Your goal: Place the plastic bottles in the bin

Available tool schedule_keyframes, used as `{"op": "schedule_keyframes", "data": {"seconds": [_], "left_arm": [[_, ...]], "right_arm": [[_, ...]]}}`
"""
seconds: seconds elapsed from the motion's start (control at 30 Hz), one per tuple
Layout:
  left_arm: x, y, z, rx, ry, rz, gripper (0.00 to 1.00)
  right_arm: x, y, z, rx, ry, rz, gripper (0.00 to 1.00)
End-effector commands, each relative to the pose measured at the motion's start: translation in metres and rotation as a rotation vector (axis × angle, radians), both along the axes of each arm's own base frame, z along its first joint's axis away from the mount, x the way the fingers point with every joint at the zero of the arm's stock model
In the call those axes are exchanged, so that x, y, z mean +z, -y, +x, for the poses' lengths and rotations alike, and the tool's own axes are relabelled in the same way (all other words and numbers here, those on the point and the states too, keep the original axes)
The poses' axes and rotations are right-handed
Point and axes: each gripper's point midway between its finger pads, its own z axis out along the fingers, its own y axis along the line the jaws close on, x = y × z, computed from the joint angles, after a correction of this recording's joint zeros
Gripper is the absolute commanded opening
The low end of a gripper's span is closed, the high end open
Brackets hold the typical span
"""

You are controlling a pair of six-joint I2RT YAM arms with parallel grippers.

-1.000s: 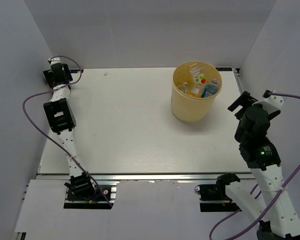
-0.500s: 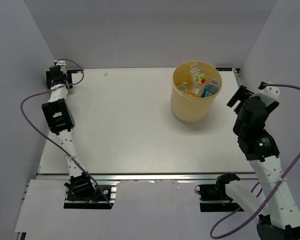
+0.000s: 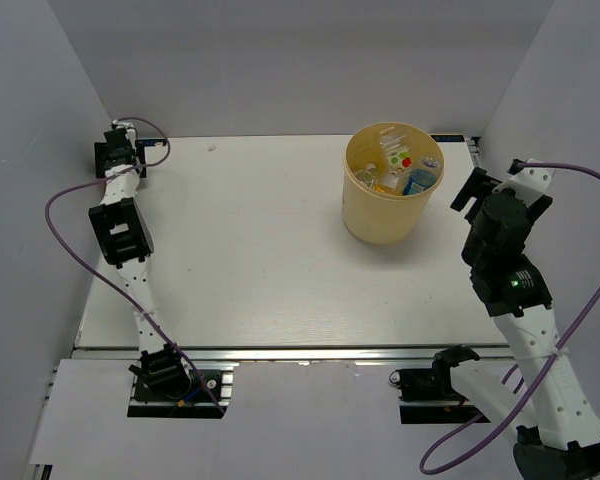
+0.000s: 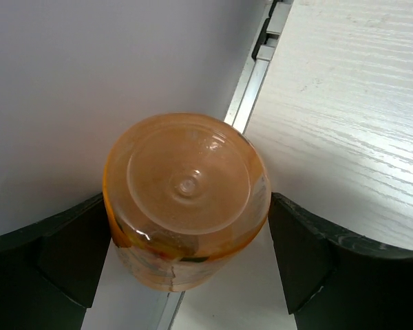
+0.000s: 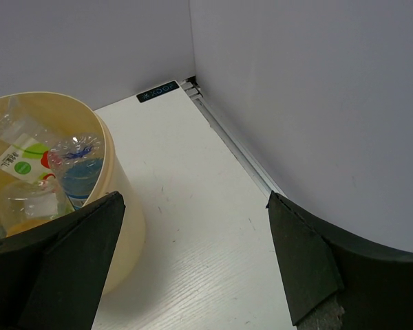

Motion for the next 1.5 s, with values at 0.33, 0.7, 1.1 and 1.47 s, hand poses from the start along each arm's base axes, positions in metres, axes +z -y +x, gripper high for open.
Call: {"op": "schedule_keyframes", "data": {"seconds": [0.33, 0.7, 1.1, 1.47], "left_arm": [[-0.029, -0.016, -0.028, 0.164, -0.09, 0.085, 0.26], [0.126, 0.043, -0.007, 0.079, 0.23, -0.036, 0.04], [0.298, 0.423, -0.055, -0.614, 0.536, -0.537, 0.0], [0.361, 0.657, -0.183, -1.026, 0.604, -0.815, 0.1]], "right_arm": [[0.039, 0.006, -0.004, -0.004, 0.149, -0.042, 0.89], [0.017, -0.002, 0.001, 0.044, 0.122, -0.044, 0.89], [-0.03, -0.017, -0.002, 0.115, 0.031, 0.048, 0.89], [-0.057, -0.051, -0.011, 0.317, 0.002, 0.126, 0.89]]}}
